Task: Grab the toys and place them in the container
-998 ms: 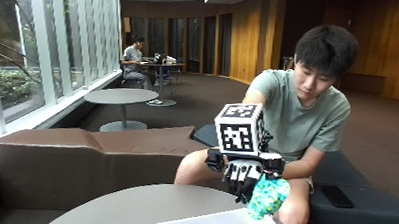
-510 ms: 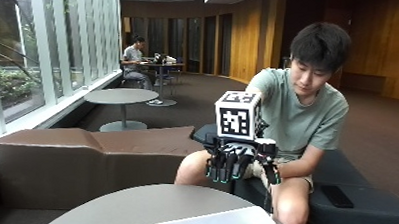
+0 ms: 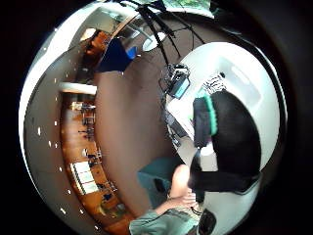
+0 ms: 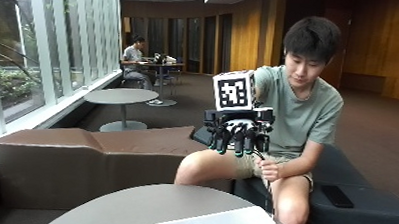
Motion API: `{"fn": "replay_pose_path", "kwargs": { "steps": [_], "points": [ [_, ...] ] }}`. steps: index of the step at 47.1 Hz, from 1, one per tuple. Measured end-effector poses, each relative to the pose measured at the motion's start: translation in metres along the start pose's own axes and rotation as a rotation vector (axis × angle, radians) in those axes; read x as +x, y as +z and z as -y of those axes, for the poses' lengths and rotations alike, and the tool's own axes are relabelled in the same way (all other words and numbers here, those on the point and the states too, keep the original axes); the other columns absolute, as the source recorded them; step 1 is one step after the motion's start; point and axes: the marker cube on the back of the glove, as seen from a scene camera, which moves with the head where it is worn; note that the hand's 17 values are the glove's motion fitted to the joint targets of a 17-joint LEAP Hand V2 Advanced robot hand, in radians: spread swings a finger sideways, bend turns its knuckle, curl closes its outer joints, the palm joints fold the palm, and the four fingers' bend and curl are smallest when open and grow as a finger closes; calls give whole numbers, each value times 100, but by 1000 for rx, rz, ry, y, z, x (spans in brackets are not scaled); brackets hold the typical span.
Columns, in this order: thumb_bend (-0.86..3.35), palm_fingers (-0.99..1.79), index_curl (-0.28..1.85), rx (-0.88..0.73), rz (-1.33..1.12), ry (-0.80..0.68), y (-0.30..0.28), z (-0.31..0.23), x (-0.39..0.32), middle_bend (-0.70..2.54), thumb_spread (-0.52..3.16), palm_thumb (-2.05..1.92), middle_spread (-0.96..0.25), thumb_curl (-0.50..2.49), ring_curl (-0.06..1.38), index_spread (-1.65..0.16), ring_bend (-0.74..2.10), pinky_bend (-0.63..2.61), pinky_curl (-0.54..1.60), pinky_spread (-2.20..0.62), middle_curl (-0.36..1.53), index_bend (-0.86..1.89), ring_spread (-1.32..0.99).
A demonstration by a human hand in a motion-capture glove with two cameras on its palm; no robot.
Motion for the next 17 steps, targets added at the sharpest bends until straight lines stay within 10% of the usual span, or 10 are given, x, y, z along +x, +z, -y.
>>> {"fn": "replay_pose_path", "kwargs": {
  "steps": [17],
  "points": [
    [9, -3, 36, 58, 79, -88, 1, -27, -1, 18, 167, -1, -26, 31, 38, -27, 41, 71, 32, -2, 56, 23, -17]
  ]
}}
